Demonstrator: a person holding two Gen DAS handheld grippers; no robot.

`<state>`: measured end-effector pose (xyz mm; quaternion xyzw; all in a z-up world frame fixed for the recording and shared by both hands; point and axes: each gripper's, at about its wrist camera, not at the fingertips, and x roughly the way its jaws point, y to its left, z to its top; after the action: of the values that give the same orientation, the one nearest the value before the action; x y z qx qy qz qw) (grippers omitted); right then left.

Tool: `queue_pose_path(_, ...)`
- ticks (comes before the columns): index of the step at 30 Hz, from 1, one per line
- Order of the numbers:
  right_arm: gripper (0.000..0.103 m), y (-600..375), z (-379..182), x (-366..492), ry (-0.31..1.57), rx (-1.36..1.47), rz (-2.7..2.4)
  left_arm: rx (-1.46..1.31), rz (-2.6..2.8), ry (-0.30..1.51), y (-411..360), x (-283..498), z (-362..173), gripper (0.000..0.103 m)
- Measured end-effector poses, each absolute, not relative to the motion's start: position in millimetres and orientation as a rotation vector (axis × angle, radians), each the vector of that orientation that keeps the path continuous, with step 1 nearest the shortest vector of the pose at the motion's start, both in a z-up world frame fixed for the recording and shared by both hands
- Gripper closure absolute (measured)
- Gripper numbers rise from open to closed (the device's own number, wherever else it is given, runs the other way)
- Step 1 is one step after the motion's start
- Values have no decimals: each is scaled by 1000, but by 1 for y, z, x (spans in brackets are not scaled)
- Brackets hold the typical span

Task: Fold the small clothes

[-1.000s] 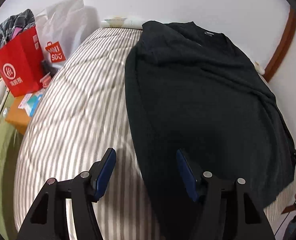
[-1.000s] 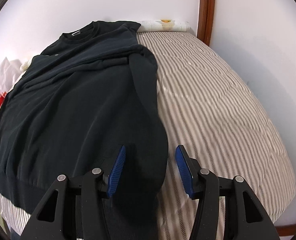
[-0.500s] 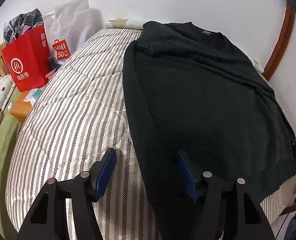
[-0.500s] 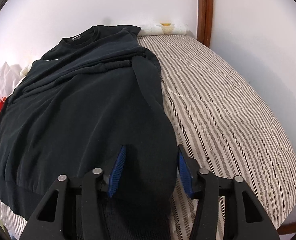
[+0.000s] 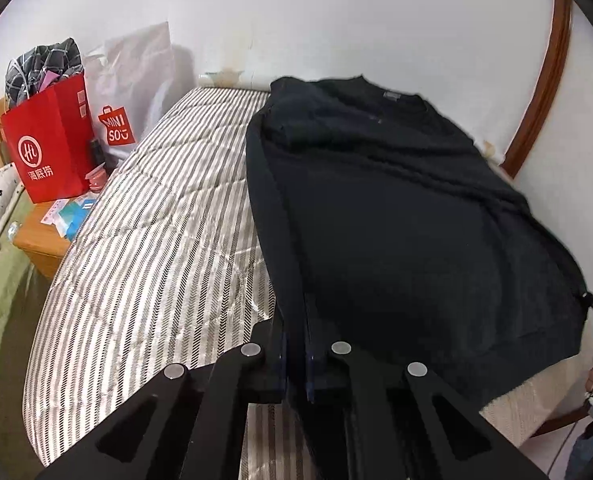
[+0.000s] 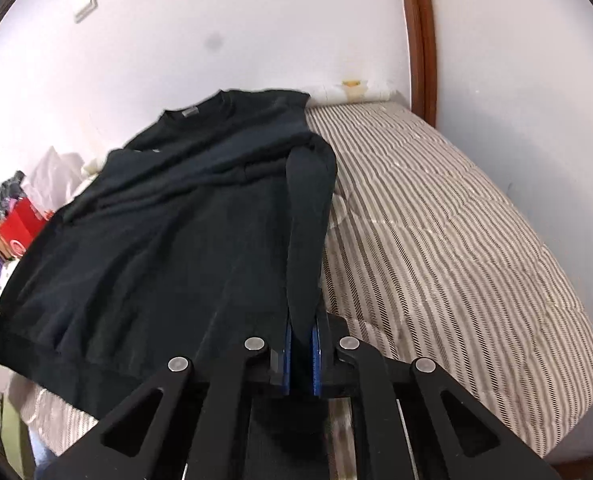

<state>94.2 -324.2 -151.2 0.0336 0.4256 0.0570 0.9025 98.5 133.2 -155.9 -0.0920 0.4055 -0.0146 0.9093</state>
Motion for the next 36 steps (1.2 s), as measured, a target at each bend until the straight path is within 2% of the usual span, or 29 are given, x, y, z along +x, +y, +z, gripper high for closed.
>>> queue_pose_path(8,96,-313,-113,55,785,-2,196,-275,-91,787,148,70,-131,97)
queue_pose_path(17,96,-306,-68,99,682,28,207,-305,-101,702,150,101,-89,97)
queue_pose_path(27,96,-292,-48,196,660,79,185,-247,-18,631,142,195,-52,97)
queue_pose_path(36,96,-279,-73,285,699,76,159,-193,37,644,137,288,-68,97)
